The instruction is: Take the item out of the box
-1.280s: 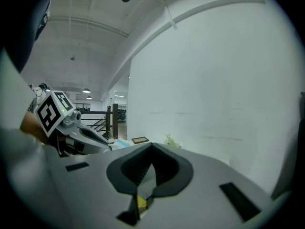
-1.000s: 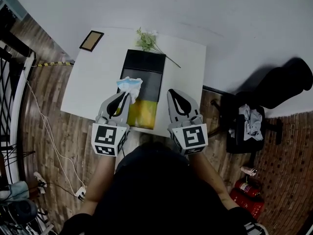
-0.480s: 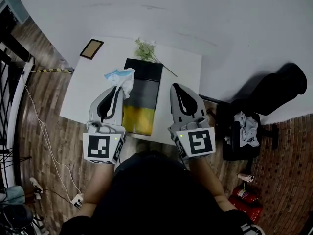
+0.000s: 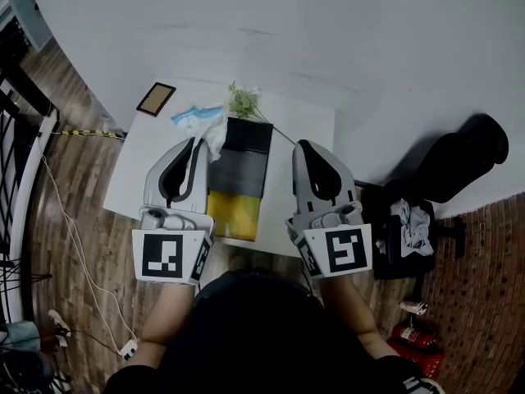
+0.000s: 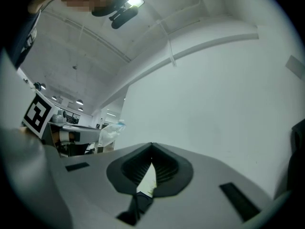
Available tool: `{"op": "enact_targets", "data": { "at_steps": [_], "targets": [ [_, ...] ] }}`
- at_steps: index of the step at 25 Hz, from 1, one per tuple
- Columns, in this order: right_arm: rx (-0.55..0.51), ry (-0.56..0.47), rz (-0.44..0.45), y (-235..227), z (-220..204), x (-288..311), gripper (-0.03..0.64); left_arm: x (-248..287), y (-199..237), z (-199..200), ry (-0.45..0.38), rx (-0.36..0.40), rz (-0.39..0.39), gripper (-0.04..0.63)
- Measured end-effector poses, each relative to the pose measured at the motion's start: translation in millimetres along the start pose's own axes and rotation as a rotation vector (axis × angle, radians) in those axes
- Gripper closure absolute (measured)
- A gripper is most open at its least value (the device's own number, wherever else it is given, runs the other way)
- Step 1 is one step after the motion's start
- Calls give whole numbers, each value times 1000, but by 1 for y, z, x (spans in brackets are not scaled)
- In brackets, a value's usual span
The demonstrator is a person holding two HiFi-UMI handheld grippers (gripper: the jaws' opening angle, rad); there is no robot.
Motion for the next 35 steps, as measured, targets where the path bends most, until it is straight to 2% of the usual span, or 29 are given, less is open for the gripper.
{"op": "enact_targets", "data": {
  "at_steps": [7,15,21,30,35],
  "targets": [
    [-6,8,-18,8,2,-2,606,-5,2,0,-7,5,-32,561],
    [-10,40,-54,26,-16,-14,606,-18,4,-16,-17,-3,-82,561],
    [-8,53,-74,19,-22,-27,606,-16,-10,-21,-22,-2,-107,561],
    [7,25,-32,-2,-10,-27,606,-14,-27,-2,-40,20,-71,561],
    [17,11,-11,-10,-19,-36,606,-22,-38,-8,-50,30,-42,561]
  ]
}}
Point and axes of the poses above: the fingertips, and each gripper's own axes: x forward along the fingers, y to its left, z out of its top, the point moved 8 cm from there along -x, backward along the fingers, and after that the axes turned 3 degrees about z, right-handed, at the moved point
